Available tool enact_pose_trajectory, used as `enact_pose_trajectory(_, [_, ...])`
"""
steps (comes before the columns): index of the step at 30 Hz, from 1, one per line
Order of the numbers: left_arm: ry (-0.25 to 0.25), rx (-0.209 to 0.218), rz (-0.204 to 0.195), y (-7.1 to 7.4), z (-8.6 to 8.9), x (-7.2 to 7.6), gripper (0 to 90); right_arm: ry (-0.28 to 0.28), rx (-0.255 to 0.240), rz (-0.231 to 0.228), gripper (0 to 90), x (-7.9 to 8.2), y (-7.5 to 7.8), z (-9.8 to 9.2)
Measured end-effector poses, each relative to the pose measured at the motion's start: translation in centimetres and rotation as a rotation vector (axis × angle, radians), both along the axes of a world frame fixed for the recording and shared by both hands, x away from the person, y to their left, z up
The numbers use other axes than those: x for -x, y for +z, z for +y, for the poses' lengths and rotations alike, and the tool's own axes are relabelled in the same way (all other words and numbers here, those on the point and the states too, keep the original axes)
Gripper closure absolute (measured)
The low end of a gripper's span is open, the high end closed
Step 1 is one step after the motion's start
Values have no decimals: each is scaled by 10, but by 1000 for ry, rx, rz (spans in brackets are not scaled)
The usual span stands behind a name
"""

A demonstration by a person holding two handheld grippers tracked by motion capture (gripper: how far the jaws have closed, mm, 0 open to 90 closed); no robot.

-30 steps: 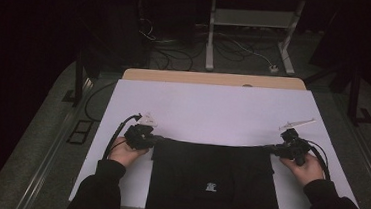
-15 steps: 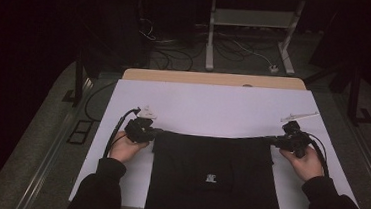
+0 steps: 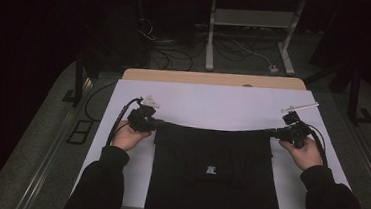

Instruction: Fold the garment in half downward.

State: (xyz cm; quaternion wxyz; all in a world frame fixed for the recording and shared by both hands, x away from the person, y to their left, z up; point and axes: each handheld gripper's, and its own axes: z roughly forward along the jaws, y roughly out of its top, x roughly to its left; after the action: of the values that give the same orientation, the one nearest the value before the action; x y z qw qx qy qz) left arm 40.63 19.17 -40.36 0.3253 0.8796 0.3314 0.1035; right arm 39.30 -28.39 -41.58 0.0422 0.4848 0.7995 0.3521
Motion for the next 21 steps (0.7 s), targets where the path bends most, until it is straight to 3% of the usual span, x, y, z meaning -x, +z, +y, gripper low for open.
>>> enact_pose_trajectory(6, [8,-20,11,1,-5,-12,862,-8,-4,7,857,-12,5,0])
enact_pose_trajectory(13, [43,-1,15,7,-3,-21,862,-19,-3,-3,858,-21,15,0])
enact_pose_trajectory(21, [56,-9,4,15,-7,-36,862,-34,-14,-16,858,-33,20,-2])
